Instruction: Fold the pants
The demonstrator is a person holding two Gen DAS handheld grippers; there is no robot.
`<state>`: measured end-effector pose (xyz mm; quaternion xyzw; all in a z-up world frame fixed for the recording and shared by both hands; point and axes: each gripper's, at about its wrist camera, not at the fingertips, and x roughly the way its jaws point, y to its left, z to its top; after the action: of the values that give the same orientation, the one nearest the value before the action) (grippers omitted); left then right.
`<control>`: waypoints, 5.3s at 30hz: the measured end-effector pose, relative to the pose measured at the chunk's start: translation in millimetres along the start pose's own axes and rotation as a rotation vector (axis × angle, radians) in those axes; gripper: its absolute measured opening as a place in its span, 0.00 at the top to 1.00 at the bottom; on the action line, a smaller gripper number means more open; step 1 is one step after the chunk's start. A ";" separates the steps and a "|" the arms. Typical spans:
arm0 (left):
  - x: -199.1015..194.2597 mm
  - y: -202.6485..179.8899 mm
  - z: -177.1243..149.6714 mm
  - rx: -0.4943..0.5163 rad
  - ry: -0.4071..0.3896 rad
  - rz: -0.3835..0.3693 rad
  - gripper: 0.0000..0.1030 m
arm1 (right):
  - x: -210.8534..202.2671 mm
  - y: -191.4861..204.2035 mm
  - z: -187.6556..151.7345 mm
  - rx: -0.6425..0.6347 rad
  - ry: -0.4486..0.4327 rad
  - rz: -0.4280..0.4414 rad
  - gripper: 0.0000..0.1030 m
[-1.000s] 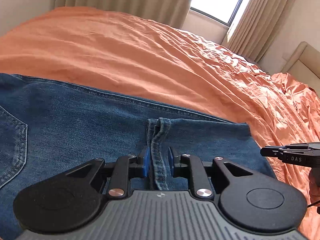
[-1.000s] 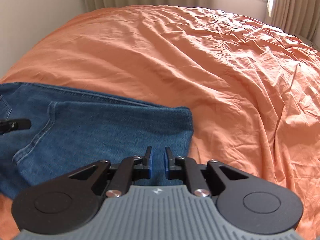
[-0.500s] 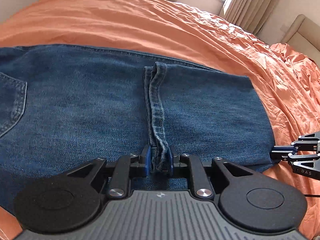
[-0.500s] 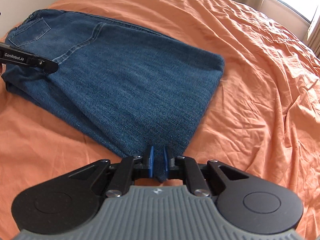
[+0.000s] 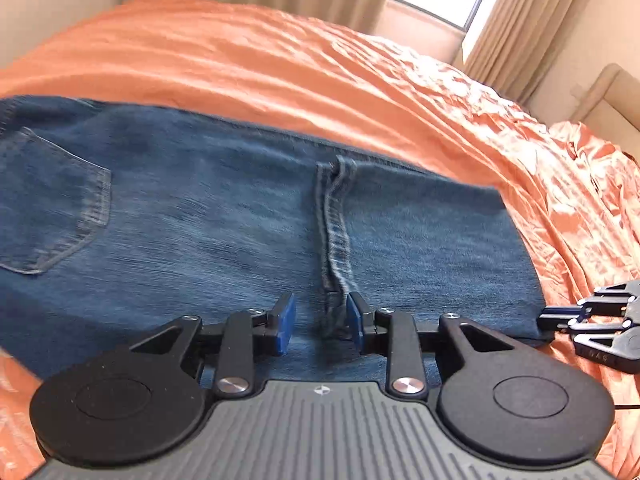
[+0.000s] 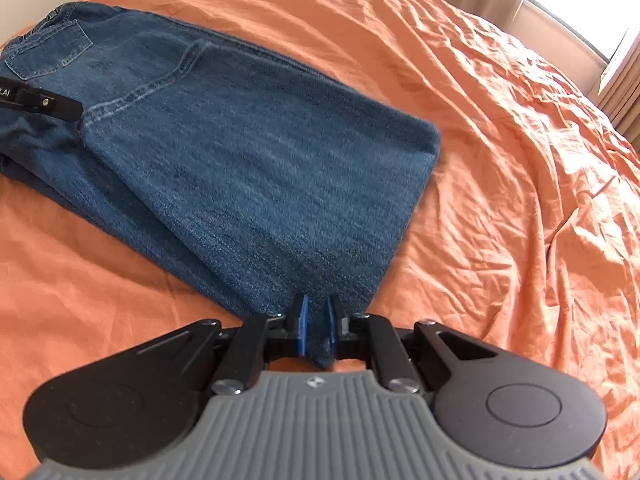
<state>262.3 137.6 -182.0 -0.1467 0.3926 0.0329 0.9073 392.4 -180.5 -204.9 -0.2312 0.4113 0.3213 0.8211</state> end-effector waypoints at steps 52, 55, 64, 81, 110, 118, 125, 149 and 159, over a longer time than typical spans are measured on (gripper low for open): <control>-64.9 302.0 -4.3 -0.963 -0.509 0.081 0.81 | 99.2 173.1 154.9 -0.224 0.097 0.109 0.75; -85.9 260.8 16.7 -0.770 -0.562 0.123 0.82 | 101.1 170.9 153.1 -0.220 0.090 0.108 0.75; -109.0 119.6 48.6 -0.285 -0.568 0.102 0.82 | 78.1 157.4 141.8 -0.091 -0.020 0.072 0.68; 5.7 -64.2 -22.2 0.300 -0.064 0.104 0.82 | 7.8 80.8 25.4 0.292 -0.114 0.165 0.64; -39.0 68.8 57.6 -0.092 -0.046 -0.044 0.37 | 78.1 24.4 87.3 0.810 -0.068 0.614 0.24; -19.6 110.4 61.1 -0.179 -0.072 -0.044 0.37 | 143.4 18.1 100.8 0.919 -0.003 0.732 0.46; -19.2 118.6 60.2 -0.192 -0.078 -0.043 0.47 | 116.6 28.0 124.4 0.811 -0.064 0.708 0.85; -7.2 25.3 69.4 -0.052 -0.100 -0.118 0.60 | 15.0 -115.1 96.9 0.799 -0.074 0.308 0.89; 16.8 20.4 57.7 -0.003 -0.040 -0.092 0.60 | 51.3 -142.7 22.2 0.984 -0.113 0.458 0.90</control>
<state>310.8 173.0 -161.6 -0.1655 0.3672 -0.0053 0.9153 529.8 -246.8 -218.4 0.2934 0.5082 0.2733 0.7622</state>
